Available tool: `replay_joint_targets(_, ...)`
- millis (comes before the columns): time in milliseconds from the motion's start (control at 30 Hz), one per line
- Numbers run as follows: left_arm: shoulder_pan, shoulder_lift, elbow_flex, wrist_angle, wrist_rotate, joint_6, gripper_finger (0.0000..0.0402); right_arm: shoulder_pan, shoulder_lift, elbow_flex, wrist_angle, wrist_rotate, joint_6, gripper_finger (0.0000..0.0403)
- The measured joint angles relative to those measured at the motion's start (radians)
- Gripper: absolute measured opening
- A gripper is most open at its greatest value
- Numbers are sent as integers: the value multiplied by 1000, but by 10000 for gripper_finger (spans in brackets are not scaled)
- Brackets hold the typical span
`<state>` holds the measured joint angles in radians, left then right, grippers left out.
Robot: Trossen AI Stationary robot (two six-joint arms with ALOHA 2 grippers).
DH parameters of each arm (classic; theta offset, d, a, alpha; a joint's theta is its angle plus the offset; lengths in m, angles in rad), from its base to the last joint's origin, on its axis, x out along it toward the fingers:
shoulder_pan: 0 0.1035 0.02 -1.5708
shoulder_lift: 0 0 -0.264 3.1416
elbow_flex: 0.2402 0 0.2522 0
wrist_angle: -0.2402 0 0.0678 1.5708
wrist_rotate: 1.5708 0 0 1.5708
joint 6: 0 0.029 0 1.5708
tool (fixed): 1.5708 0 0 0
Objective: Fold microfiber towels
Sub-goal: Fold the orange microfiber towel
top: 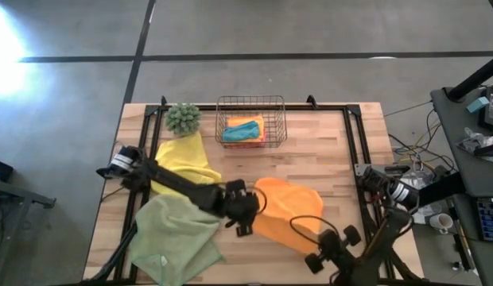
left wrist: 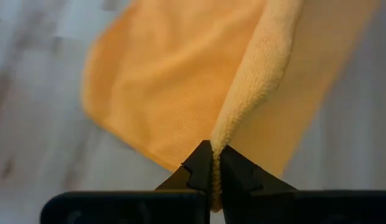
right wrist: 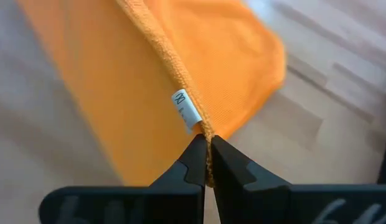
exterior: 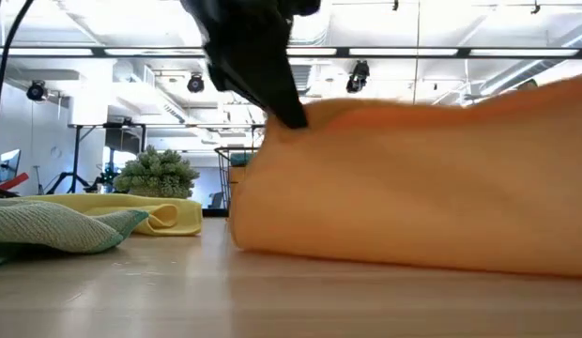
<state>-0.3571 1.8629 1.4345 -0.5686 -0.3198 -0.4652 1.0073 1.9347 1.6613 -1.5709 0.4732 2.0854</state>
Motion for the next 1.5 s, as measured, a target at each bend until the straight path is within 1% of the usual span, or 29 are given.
replay_joint_targets(133, 69, 0, -1, 0, -3, 1, 2, -52, 0, -84, -1, 0, 75, 8)
replay_joint_targets(300, 143, 0, -19, 2, -2, 3, 2, -119, 0, -145, -1, -9, 72, 8)
replay_joint_targets(400, 188, 0, -46, 15, -1, 36, 1, -156, -1, -171, 0, -9, 55, 8)
replay_joint_targets(433, 201, 0, -56, 23, 1, 47, 1, -167, -1, -181, 4, -16, 45, 8)
replay_joint_targets(567, 239, 1, -88, 98, 39, 90, 1, -204, -1, -200, 10, -112, 3, 8)
replay_joint_targets(667, 247, 1, -105, 165, 84, 113, 1, -210, -1, -200, 10, -126, -4, 8)
replay_joint_targets(767, 249, 1, -120, 196, 68, 116, 1, -223, -1, -200, 4, -138, 8, 8)
replay_joint_targets(900, 257, 1, -127, 198, -3, 121, 1, -239, -1, -200, 5, -143, 8, 8)
replay_joint_targets(1033, 269, 1, -127, 226, -12, 214, 6, -255, -1, -205, 1, -142, -2, 8)
replay_joint_targets(1133, 273, 1, -126, 257, -12, 239, 25, -266, -1, -211, 0, -143, -2, 11)
replay_joint_targets(1233, 275, 1, -124, 273, -2, 240, 54, -275, -1, -211, 0, -144, -2, 22)
replay_joint_targets(1367, 277, 1, -122, 273, 24, 241, 97, -280, -1, -211, 0, -148, -2, 54)
replay_joint_targets(1500, 291, 1, -122, 272, 27, 246, 136, -281, -26, -212, 0, -168, 1, 94)
